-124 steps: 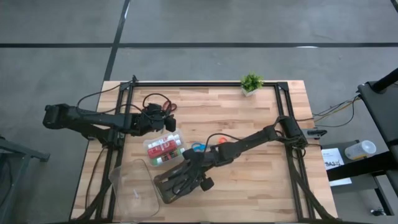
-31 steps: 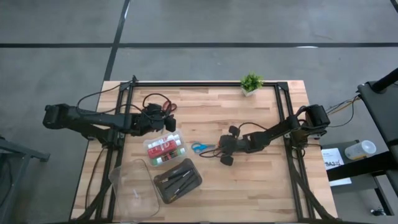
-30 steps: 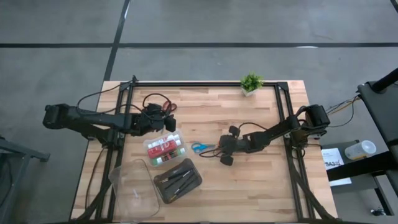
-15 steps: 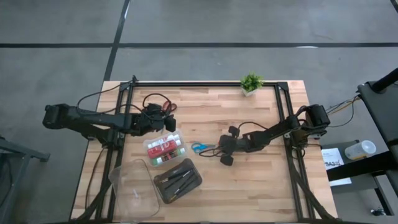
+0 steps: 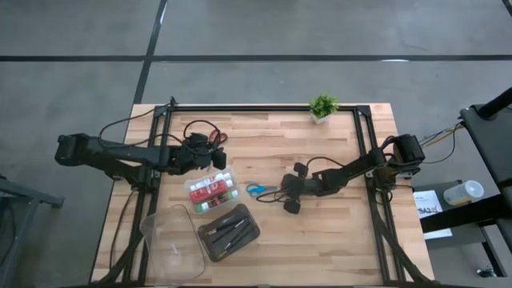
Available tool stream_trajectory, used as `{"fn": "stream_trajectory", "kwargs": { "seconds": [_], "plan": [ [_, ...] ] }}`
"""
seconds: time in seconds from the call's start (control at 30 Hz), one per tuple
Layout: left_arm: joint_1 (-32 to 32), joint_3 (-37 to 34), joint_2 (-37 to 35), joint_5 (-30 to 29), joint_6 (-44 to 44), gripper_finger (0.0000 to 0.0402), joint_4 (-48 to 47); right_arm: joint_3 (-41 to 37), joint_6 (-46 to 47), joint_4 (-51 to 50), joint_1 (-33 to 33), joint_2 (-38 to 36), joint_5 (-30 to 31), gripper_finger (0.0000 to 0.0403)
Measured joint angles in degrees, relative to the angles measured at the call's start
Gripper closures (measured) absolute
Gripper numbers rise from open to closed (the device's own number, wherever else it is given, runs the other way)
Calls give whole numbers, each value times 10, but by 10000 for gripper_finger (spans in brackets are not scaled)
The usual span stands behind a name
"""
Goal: Pick & Place Paint Supplies
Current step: Put the orange scissors into the bottom transparent bin
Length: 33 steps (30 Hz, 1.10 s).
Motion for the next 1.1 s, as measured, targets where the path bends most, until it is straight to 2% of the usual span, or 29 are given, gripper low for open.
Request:
{"fn": "stream_trajectory", "kwargs": {
  "seconds": [0.2,0.53,0.67,0.93,1.1],
  "plan": [
    [0,0,0,0,0,169,0,-3,-1,-9,2,-21,-4,388],
    [0,0,0,0,0,169,0,-3,-38,2,21,-115,1,389],
    [0,0,0,0,0,169,0,-2,-78,40,34,-146,-3,389],
    [0,0,0,0,0,169,0,-1,-203,187,41,-175,-120,389],
    [0,0,0,0,0,169,0,26,-242,249,41,-147,-139,389]
  ]
}}
